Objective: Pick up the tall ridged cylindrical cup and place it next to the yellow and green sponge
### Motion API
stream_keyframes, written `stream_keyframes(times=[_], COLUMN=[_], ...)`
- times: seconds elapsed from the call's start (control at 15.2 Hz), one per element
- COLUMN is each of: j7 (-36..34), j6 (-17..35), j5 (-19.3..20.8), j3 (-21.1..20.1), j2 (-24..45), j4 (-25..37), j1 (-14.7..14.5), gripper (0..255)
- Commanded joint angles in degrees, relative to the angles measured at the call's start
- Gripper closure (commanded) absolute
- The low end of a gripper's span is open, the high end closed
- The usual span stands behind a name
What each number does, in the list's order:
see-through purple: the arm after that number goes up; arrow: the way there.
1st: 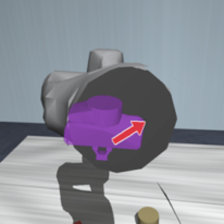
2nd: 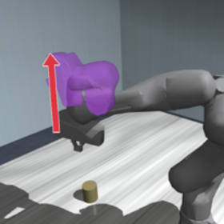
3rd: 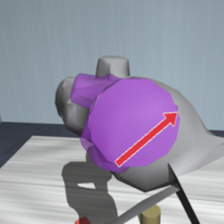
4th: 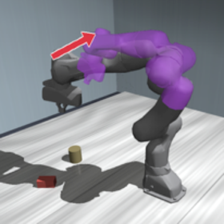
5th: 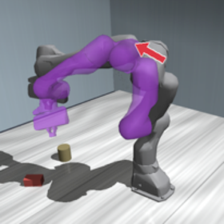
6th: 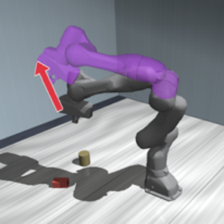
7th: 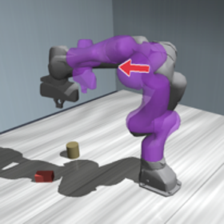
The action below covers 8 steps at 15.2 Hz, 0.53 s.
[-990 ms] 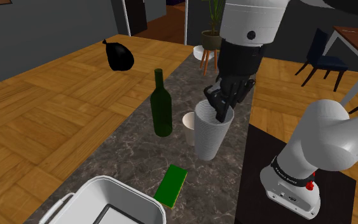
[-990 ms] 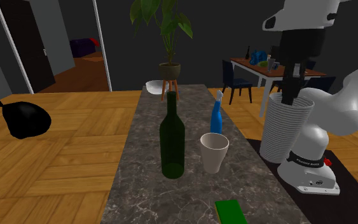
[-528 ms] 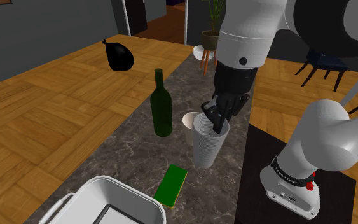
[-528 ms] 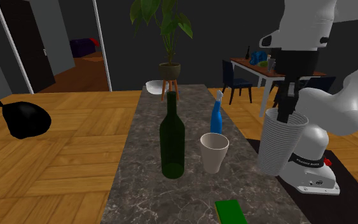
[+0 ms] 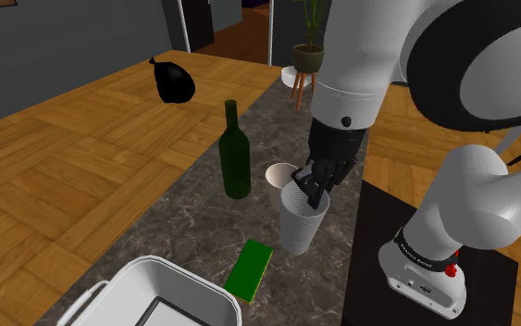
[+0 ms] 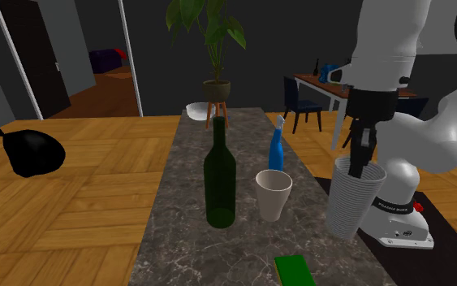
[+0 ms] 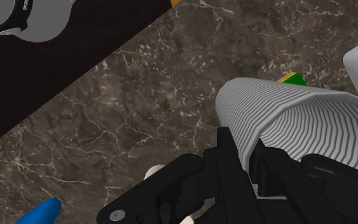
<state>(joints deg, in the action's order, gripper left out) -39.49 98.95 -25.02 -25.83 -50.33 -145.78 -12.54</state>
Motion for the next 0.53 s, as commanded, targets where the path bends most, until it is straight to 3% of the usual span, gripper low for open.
stream_keyframes(times=[0.0,0.46], j7=[0.2,0.9], j6=[1.6,6.9], j5=[-0.5,-2.4], j3=[-0.6,-2.5], j2=[0.1,0.5], j4=[-1.5,-6.4], j1=[-0.1,-0.8], gripper=[255,255])
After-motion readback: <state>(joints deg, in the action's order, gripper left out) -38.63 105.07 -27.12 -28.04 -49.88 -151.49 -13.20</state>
